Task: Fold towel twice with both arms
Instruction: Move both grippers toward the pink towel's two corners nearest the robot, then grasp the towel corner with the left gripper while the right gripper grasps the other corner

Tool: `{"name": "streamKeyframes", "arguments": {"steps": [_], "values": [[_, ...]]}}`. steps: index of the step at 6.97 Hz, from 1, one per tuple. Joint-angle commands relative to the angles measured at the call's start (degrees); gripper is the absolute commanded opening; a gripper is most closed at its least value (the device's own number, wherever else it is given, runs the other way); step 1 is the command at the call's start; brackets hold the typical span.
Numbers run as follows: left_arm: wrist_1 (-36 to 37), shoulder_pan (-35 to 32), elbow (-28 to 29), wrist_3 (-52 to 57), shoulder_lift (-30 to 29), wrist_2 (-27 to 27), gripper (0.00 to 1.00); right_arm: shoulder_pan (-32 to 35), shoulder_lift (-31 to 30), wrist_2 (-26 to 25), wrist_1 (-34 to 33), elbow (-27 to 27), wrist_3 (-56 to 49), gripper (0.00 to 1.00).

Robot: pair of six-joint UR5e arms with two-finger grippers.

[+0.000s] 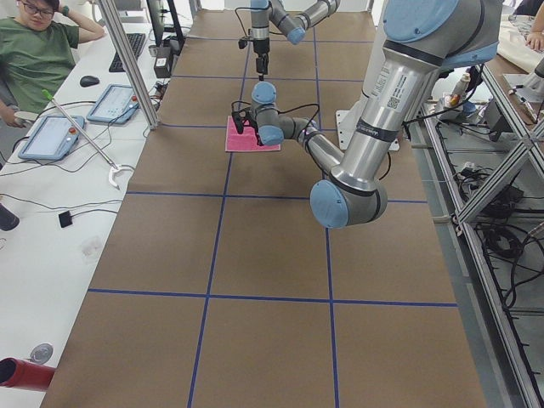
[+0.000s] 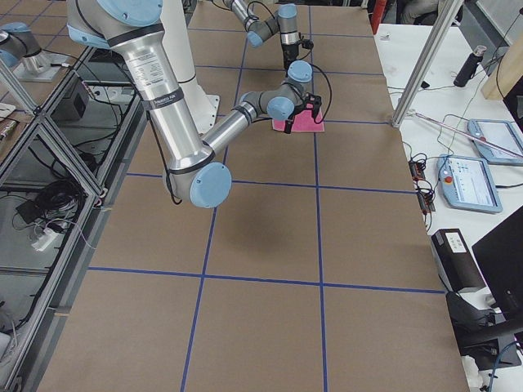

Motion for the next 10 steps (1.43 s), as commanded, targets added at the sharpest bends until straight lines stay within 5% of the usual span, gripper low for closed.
{"name": "streamKeyframes", "arguments": {"steps": [1,3,7,10], "values": [[0.0,0.3,0.0,0.1,0.0,0.1,1.0,-5.4,0.1,-1.4,7.9,-1.5,7.6,1.0],[0.0,0.3,-0.1,0.0,0.0,0.1,1.0,-12.6,0.9,-14.2,8.4,-2.2,8.4,0.99],[0.0,0.3,0.0,0.1,-0.4,0.1,1.0,-12.9,6.3,-15.8,8.2,-11.6,12.6,0.95],[0.0,0.3,0.4,0.2,-0.4,0.1,1.0,-12.9,6.5,-15.8,8.3,-13.0,12.7,0.77]]}}
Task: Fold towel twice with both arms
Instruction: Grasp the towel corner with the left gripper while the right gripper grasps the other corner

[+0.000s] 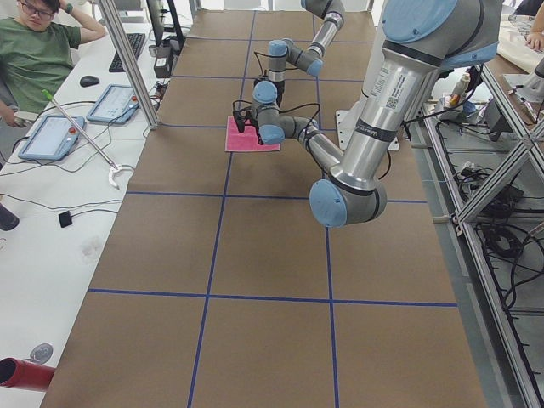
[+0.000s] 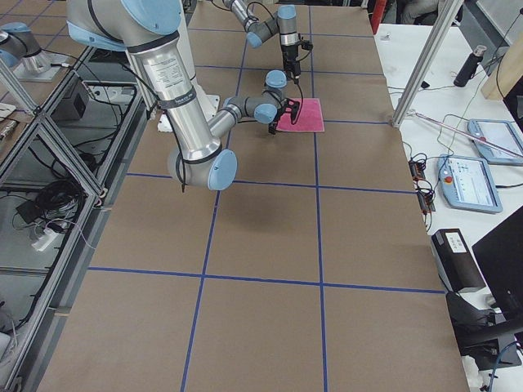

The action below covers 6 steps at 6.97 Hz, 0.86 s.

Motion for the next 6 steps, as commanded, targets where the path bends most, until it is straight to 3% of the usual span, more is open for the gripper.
{"name": "streamKeyframes", "arguments": {"steps": [1,3,6], "values": [[0.0,0.0,0.2,0.2,0.0,0.0,1.0,0.1,0.1,0.1,0.1,-0.4,0.2,0.62],[0.0,0.0,0.2,0.2,0.0,0.0,1.0,0.3,0.1,0.3,0.1,-0.1,0.2,0.47],[0.0,0.0,0.1,0.1,0.0,0.0,1.0,0.4,0.1,0.7,0.2,0.5,0.2,0.0]]}}
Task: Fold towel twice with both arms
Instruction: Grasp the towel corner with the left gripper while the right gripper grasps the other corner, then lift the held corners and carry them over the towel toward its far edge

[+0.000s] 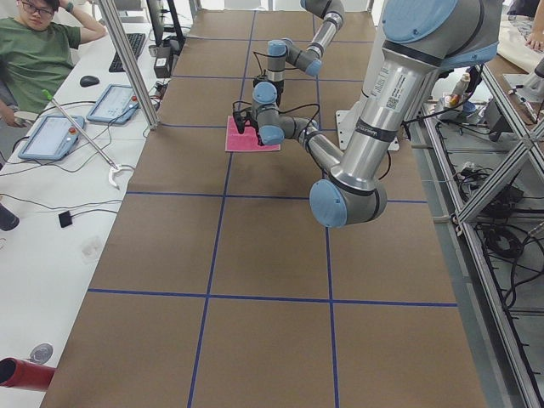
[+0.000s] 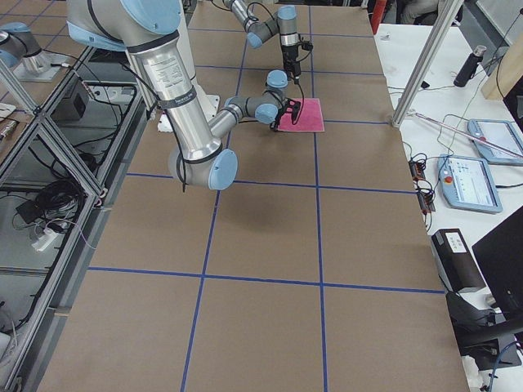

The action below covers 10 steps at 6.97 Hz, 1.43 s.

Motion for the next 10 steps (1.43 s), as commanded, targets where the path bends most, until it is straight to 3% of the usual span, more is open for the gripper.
{"name": "streamKeyframes", "arguments": {"steps": [1,10], "values": [[0.0,0.0,-0.1,-0.1,-0.1,-0.1,1.0,0.1,0.1,0.2,0.1,0.4,0.0,0.0],[0.0,3.9,0.9,-0.5,-0.8,0.0,1.0,6.6,0.4,6.5,0.1,3.2,0.0,0.0]]}}
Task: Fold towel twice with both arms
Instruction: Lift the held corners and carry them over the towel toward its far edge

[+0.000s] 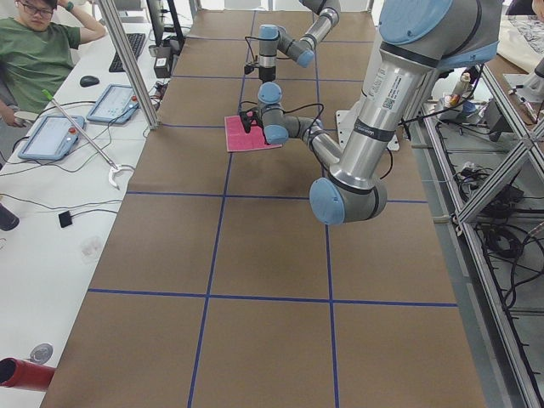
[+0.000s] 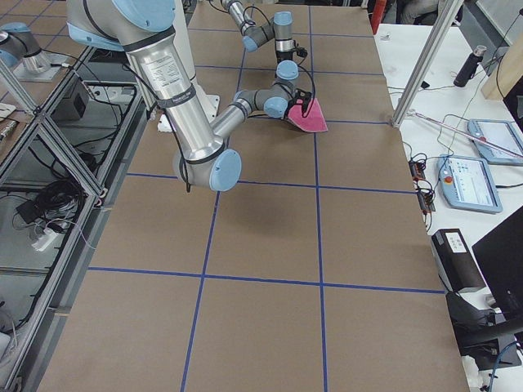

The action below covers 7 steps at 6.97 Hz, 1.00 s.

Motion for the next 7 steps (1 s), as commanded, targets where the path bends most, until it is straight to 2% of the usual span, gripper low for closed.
{"name": "streamKeyframes", "arguments": {"steps": [1,3,5,7], "values": [[0.0,1.3,0.6,-1.2,-0.1,0.1,1.0,1.0,0.1,1.2,-0.1,0.1,0.1,0.0],[0.2,2.1,0.9,-2.1,-0.7,0.1,1.0,2.0,0.4,1.3,-0.2,0.1,0.1,0.0],[0.2,2.2,2.9,-2.5,-2.6,0.2,1.0,2.9,1.9,1.5,-0.2,0.1,4.5,0.0],[0.0,3.8,3.1,-3.4,-2.9,2.4,1.0,3.1,2.4,1.5,-0.2,0.1,5.3,0.0]]}}
